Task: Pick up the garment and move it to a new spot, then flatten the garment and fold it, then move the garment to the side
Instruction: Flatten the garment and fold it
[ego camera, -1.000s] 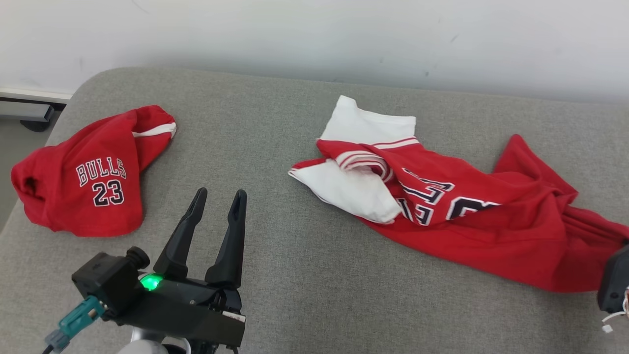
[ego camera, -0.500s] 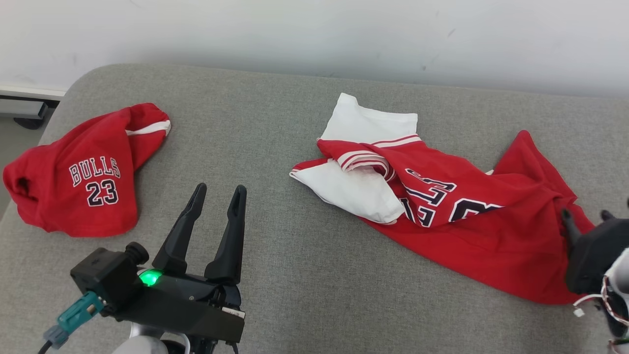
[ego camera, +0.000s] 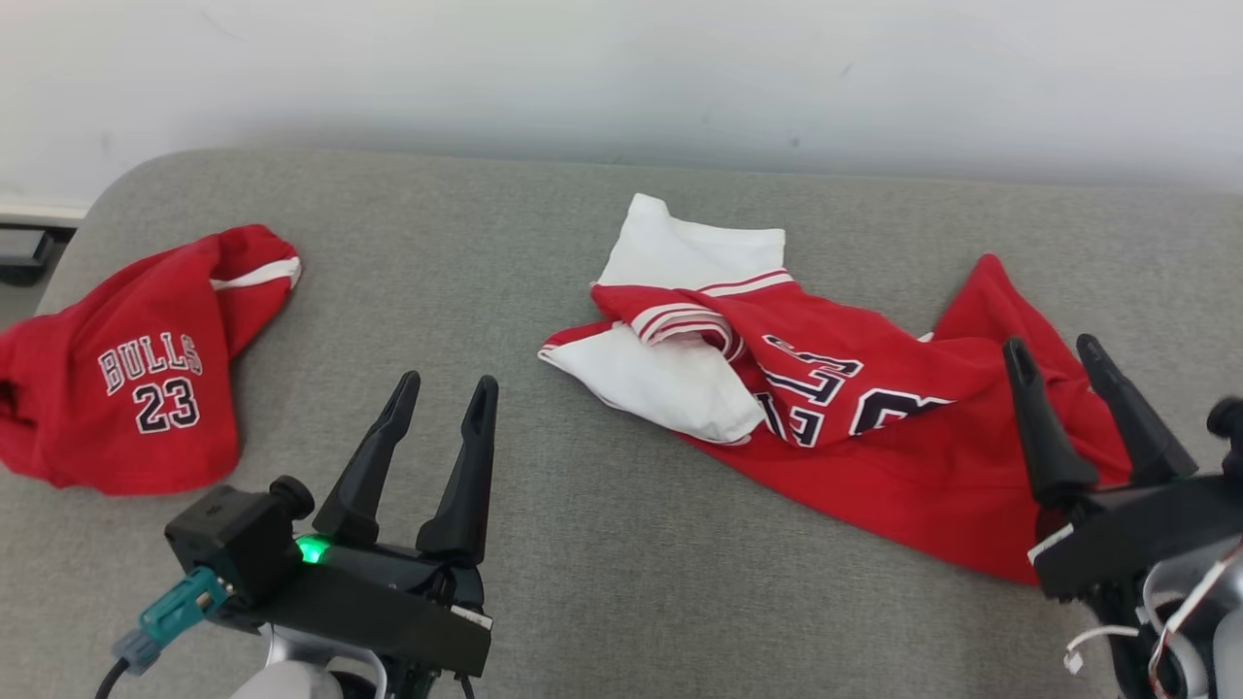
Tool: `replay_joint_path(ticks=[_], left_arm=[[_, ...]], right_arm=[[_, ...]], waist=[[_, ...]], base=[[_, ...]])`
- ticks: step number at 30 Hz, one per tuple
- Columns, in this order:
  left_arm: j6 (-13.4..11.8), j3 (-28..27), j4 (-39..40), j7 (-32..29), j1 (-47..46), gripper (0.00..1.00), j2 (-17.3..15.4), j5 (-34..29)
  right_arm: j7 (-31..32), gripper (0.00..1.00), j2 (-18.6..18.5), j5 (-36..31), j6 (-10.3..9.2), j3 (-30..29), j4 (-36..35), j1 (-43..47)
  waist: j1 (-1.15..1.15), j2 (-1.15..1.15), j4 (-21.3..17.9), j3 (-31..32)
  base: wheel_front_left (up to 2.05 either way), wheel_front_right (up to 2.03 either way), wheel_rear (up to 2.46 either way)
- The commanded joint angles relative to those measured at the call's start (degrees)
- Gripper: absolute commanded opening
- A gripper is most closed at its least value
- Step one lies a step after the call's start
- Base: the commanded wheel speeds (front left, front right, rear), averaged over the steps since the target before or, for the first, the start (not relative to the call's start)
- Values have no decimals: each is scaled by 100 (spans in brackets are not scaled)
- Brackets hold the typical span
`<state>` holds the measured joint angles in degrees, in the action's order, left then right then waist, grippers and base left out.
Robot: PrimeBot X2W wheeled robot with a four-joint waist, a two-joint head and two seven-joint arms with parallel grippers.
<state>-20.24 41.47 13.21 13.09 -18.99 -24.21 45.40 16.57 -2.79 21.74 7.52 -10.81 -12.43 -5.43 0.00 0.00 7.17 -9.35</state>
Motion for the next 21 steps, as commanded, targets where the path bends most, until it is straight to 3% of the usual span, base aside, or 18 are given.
replay_joint_path(ticks=[1,11,21], left_arm=[[-30,-26,-16,17,71,100,-31,-14],[-176,-292,-14,142,586,100,-210,13],[-493,-715,38,189,1350,100,-733,-117]], right_arm=[[-230,100,-23,106,-6,48,-61,136],[-1753,100,-19,334,-5,517,-230,931],[-1946,100,-18,367,-5,500,76,1181]], waist=[[0,0,-111,63],[0,0,-567,329],[0,0,-810,464]], base=[[0,0,0],[0,0,0],[0,0,0]])
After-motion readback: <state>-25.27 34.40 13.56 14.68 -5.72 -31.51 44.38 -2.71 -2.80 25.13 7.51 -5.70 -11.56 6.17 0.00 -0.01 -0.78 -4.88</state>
